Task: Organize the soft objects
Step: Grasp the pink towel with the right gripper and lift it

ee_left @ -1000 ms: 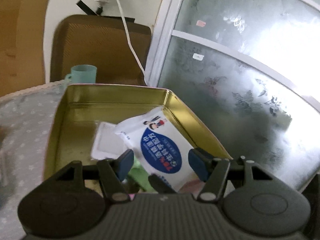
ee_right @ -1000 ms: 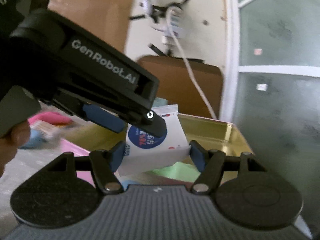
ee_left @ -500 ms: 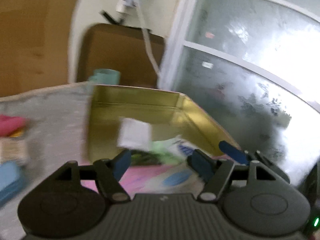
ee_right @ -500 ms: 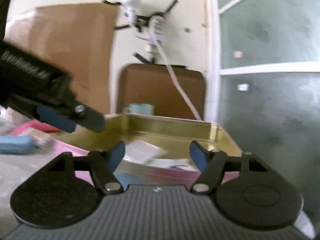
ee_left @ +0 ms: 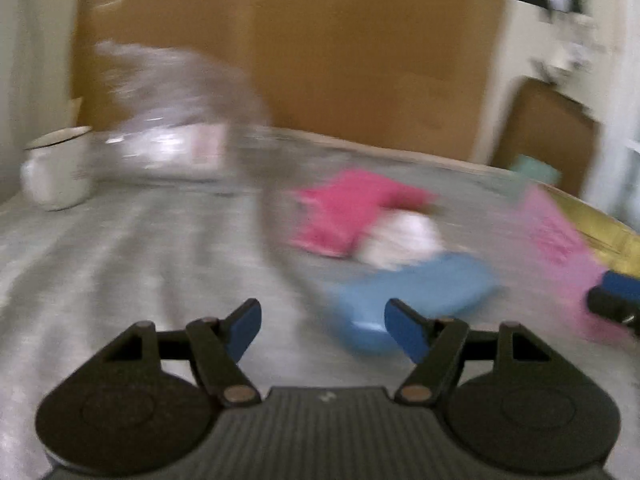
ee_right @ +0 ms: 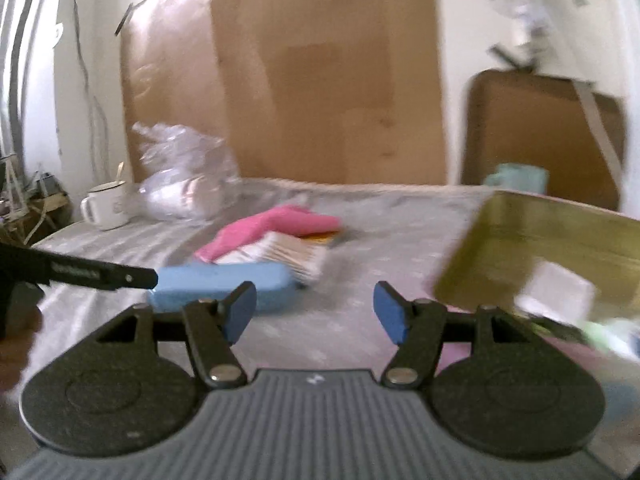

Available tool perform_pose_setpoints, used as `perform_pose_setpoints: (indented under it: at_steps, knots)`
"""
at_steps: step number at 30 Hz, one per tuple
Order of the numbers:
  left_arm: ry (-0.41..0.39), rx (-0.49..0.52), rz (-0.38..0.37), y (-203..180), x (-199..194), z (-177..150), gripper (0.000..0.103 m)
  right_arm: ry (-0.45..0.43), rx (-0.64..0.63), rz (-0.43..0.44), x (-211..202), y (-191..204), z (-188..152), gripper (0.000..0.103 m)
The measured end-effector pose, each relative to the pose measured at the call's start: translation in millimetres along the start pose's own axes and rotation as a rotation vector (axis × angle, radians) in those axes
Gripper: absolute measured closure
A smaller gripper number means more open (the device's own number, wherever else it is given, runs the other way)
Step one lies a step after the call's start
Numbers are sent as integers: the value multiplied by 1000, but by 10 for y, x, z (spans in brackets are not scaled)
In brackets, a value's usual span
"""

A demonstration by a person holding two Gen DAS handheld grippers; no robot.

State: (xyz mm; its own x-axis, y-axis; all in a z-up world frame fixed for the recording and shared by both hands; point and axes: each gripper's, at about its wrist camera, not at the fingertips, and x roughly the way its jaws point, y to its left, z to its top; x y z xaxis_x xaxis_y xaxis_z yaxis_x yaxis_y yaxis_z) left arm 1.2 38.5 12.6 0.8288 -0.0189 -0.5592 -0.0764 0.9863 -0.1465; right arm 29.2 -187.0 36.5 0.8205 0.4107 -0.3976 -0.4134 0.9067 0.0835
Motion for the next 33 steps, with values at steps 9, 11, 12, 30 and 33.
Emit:
perform_pose_setpoints:
  at_steps: [9, 11, 12, 30, 33]
  knots:
    - [-23, -141, -44, 416, 104, -34, 30, 155, 155, 51, 1452, 155, 754, 13]
    - [-22, -162, -51, 461, 107, -27, 30, 208, 108, 44, 1788, 281, 853, 13]
    - [-19, -174, -56, 482, 123, -30, 30, 239, 76, 38, 1930, 341, 881, 12]
    - [-31, -274, -63, 671, 114, 1, 27, -66, -203, 155, 489, 883, 1115, 90]
    - [-34, -262, -66, 656, 95, 1, 27, -66, -221, 216, -94, 816, 831, 90]
